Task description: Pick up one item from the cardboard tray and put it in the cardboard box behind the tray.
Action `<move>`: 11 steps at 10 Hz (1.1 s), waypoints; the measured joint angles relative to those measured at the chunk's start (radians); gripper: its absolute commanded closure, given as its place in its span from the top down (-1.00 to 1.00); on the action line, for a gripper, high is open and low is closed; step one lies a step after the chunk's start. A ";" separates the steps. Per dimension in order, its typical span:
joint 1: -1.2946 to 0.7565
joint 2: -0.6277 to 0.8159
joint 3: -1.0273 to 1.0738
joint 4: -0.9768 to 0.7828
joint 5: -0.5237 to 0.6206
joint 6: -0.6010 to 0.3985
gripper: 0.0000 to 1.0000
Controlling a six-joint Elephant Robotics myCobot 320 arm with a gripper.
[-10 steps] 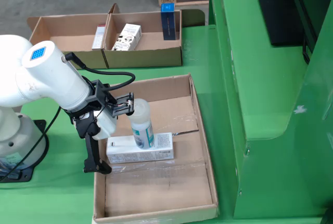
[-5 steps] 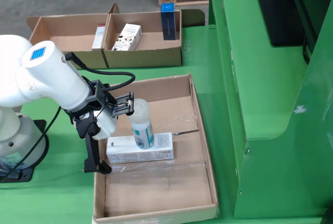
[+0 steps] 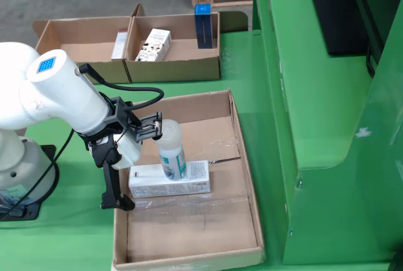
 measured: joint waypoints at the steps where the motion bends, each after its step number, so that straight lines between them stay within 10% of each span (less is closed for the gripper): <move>1: 0.014 0.000 0.000 -0.005 -0.005 0.000 1.00; 11: 0.184 0.002 0.014 -0.014 -0.037 0.087 1.00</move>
